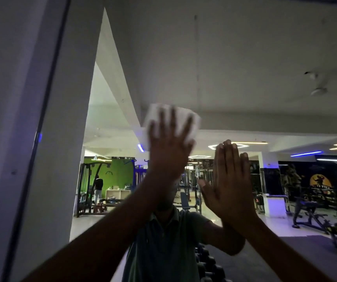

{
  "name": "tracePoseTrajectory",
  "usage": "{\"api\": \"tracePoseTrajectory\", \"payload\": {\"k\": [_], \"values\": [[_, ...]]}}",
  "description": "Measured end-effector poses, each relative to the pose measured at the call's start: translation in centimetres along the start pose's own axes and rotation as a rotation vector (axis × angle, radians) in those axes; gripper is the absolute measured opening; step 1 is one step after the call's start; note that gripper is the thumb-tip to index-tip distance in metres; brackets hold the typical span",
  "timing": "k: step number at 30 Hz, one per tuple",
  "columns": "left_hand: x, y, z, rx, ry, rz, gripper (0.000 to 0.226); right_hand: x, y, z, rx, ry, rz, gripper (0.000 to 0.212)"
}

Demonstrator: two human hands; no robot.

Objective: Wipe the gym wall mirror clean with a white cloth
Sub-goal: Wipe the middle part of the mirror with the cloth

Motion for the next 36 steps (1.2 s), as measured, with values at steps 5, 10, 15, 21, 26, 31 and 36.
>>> {"api": "tracePoseTrajectory", "payload": {"k": [5, 10, 15, 21, 26, 31, 36], "values": [[-4.3, -0.5, 0.5, 0.004, 0.353, 0.125, 0.060, 0.9, 0.0, -1.2, 0.000, -0.025, 0.062, 0.088], [-18.9, -2.0, -4.1, 0.065, -0.186, 0.085, 0.061, 1.7, 0.5, -3.7, -0.026, -0.028, 0.063, 0.085], [-15.8, -2.3, -7.4, 0.066, -0.540, -0.021, 0.063, 0.8, 0.6, -3.6, -0.014, 0.013, 0.082, 0.085], [-2.6, 0.5, -14.4, -0.171, 0.246, 0.039, 0.064, -1.9, 1.7, -7.4, -0.100, 0.029, 0.038, 0.091], [-11.4, -1.5, -13.0, -0.126, 0.053, 0.105, 0.068, -0.2, 2.2, -11.0, -0.179, -0.049, 0.065, 0.083], [-6.7, -1.3, -13.0, -0.091, -0.218, 0.063, 0.065, -1.8, 1.9, -12.8, -0.176, -0.018, 0.058, 0.097], [1.8, 1.0, -14.1, -0.224, 0.268, 0.023, 0.061, -1.6, 1.8, -14.6, -0.218, -0.066, 0.083, 0.090]]}}
Point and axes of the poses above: each hand's wrist, its own z-axis towards the middle knuckle, its own y-axis out of the palm, x = y × z, the point moved 1 cm from there along z, towards the middle knuckle, and after that the axes turned 13 degrees about -x, right-handed, at the moved point
